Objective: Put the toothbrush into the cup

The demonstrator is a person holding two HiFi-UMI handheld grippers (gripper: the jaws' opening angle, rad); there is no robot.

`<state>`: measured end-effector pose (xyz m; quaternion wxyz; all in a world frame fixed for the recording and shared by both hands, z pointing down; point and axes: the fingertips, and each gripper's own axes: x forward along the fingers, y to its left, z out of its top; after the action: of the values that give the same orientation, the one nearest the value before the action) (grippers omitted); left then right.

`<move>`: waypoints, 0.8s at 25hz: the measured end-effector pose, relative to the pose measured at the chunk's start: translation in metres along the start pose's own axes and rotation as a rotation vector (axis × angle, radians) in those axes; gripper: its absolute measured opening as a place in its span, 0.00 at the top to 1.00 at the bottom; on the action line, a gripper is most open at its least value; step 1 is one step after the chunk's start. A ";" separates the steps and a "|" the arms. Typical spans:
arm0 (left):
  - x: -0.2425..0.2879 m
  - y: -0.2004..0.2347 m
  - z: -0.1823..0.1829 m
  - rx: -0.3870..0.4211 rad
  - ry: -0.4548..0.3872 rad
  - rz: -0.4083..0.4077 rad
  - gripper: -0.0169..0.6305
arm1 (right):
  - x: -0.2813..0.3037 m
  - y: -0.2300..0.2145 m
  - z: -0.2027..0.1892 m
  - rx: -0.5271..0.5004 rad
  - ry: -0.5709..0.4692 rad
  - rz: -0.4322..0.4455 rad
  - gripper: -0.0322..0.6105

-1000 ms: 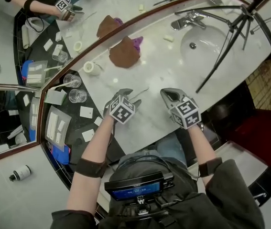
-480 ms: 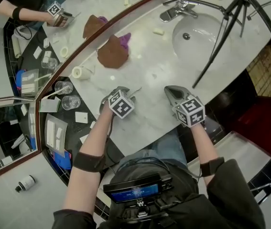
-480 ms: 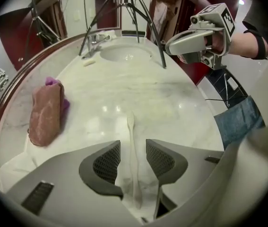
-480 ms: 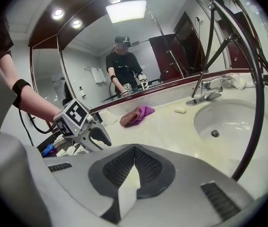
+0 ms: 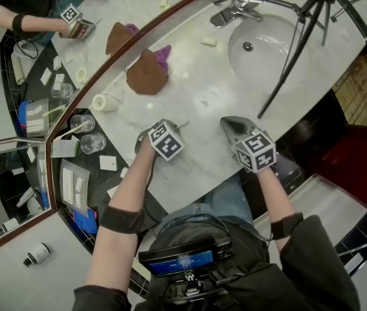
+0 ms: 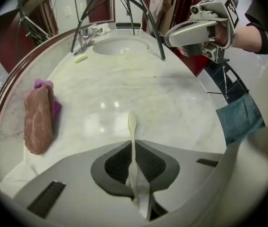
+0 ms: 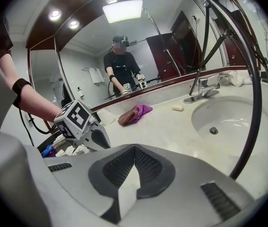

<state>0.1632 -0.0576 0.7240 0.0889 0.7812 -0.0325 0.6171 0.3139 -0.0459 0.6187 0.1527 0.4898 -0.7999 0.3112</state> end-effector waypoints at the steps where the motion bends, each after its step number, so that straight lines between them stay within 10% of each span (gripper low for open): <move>1: -0.001 -0.001 0.001 0.002 -0.001 -0.003 0.93 | 0.000 0.000 0.000 0.000 0.001 0.000 0.95; 20: -0.103 0.015 0.012 -0.203 -0.308 0.148 0.93 | 0.002 0.040 0.026 -0.077 -0.004 0.047 0.95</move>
<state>0.1481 -0.0804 0.6228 0.1154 0.8487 -0.1652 0.4889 0.2799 -0.0509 0.5860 0.1625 0.4652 -0.8230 0.2825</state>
